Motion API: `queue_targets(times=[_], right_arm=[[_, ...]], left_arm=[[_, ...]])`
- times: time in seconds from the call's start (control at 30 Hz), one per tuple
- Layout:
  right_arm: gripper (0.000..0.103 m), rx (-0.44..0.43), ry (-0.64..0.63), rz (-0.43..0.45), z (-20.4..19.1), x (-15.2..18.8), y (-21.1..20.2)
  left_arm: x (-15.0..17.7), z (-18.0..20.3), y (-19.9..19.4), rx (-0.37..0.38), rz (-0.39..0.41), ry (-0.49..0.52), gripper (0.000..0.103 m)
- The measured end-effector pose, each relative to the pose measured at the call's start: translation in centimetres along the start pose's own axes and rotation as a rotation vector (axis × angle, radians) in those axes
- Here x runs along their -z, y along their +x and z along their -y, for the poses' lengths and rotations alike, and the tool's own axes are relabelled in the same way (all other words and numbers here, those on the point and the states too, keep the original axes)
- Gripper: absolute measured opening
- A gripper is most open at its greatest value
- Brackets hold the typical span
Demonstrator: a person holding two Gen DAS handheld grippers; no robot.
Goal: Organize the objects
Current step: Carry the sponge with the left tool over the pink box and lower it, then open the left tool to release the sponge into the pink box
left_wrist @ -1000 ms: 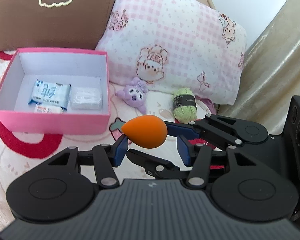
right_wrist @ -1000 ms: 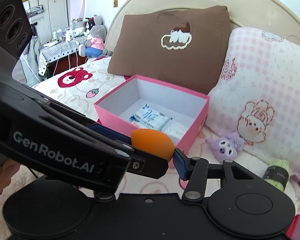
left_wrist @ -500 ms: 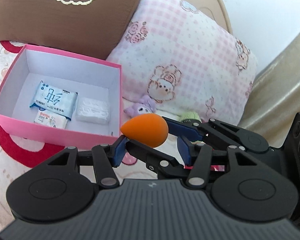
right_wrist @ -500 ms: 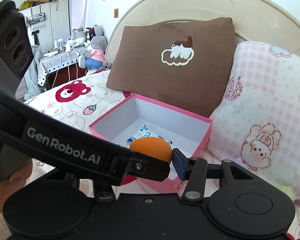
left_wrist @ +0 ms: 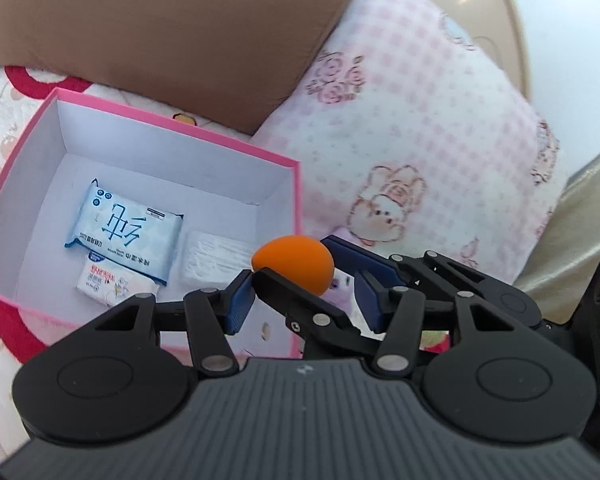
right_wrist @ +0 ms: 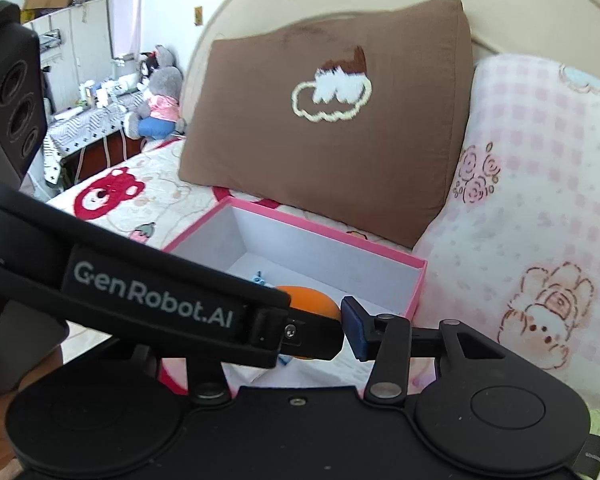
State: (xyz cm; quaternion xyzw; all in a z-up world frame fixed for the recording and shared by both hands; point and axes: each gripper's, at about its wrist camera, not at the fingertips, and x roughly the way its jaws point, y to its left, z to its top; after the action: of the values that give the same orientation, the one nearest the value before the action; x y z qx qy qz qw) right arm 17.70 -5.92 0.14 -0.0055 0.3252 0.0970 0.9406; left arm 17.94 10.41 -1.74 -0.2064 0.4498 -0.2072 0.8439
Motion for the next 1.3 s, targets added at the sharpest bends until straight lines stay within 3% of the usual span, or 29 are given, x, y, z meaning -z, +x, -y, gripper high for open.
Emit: queue_targets(times=[0.27, 0.37, 0.53, 0.8, 0.93, 1.07, 1.3], right_arm=[[0.052, 0.061, 0.065, -0.082, 1.8, -1.1, 6.7], [0.052, 0.093, 0.051, -0.11, 2.2, -1.3, 8.9], [0.052, 0.13, 0.057, -0.139, 3.1, -1.3, 11.4], [0.052, 0.146, 0.07, -0.13, 3.1, -0.8, 12.9], [0.052, 0.156, 0.021, -0.13, 2.6, -0.9, 13.6], [0.052, 0.13, 0.012, -0.136, 2.7, -1.0, 14.2], [0.057, 0.171, -0.015, -0.135, 3.0, -1.0, 14.2]], left_arm=[[-3.3, -3.4, 6.2, -0.011, -0.072, -0.097, 0.052], [-4.0, -4.1, 8.3, -0.028, -0.096, -0.09, 0.052], [-4.6, -5.8, 10.5, -0.003, -0.112, -0.168, 0.051], [-4.6, -7.9, 11.4, 0.041, -0.053, -0.251, 0.049], [-4.7, -7.9, 11.3, 0.003, -0.041, -0.236, 0.049], [-4.7, -8.3, 11.1, 0.001, -0.013, -0.24, 0.049], [-4.7, -8.4, 11.4, -0.002, -0.007, -0.231, 0.049]])
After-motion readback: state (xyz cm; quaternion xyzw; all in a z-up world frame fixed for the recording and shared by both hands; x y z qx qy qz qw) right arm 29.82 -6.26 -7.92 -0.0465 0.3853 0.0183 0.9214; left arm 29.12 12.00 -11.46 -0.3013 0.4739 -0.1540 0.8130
